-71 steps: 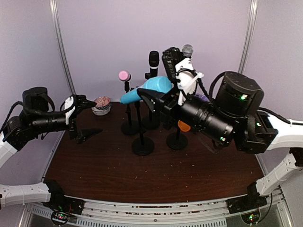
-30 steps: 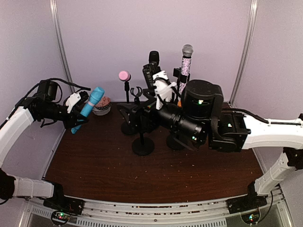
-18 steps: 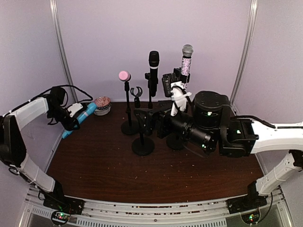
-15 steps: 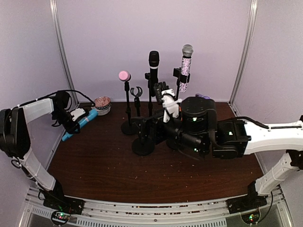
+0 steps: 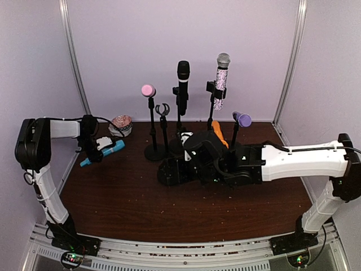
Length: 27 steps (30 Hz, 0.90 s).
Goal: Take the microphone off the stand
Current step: Place the microphone at the corner of the board, then pick up the knob on the microphone stand.
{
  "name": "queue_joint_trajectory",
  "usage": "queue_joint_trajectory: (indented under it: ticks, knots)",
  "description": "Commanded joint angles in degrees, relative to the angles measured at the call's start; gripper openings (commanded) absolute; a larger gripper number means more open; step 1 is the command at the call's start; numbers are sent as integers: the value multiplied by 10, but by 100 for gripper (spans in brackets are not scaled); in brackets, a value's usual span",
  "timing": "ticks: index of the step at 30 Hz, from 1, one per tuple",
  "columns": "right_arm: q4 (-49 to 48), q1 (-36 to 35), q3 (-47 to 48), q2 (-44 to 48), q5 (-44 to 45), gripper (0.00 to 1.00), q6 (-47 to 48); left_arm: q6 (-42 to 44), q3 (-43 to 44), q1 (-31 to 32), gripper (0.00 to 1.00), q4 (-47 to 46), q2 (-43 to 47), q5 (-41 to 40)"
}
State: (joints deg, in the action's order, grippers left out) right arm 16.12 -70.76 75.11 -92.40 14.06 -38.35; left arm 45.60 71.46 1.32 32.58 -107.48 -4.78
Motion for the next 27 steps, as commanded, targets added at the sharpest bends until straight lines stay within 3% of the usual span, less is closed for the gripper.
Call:
queue_joint_trajectory:
  ticks: [1,5,15,20,27]
  knots:
    - [-52,30,-29,-26,-104,91,-52,9,23,16,42,-38,-30,-27]
    - [-72,45,-34,-51,-136,87,-70,11,20,22,57,-40,-32,-29]
    - [-211,78,-69,-98,-197,74,-136,1,18,24,71,-6,36,7]
    - [-346,110,-95,-143,-243,65,-214,-15,21,24,93,45,96,58]
    - [-480,144,-149,-156,-253,61,-275,-48,40,24,98,128,189,149]
